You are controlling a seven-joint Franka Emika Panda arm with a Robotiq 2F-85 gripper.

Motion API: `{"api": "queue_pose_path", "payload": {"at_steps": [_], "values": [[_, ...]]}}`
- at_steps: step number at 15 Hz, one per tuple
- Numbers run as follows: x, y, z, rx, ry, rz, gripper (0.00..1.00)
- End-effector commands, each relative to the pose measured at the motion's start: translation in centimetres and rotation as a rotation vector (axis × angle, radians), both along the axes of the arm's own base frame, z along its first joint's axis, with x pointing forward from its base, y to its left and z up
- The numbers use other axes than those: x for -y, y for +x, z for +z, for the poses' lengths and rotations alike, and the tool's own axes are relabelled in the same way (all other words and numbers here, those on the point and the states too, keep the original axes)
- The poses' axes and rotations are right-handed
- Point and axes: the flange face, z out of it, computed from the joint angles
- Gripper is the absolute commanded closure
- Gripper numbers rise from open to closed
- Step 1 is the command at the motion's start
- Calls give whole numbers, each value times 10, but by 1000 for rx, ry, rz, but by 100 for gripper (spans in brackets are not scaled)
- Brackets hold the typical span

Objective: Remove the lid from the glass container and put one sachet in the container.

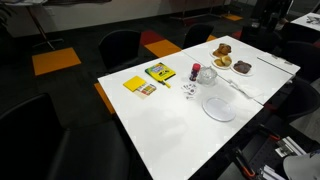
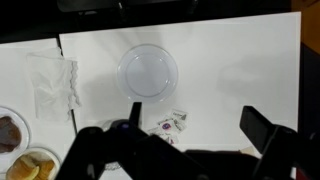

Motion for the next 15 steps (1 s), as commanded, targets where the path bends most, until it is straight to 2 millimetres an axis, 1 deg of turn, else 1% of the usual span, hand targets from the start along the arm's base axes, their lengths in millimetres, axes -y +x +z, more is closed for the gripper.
{"api": "queue_pose_path", "payload": {"at_steps": [1,4,7,9,11,15], "values": [[17,0,-20,22,-89,23,0],[49,1,-40,73,-168,25,0],[83,-3,-69,106,-230,5,0],[102,-6,-86,159,-218,-3,0],[115,-5,-98,241,-201,38,0],[131,-2,-121,376,-157,225,0]]}}
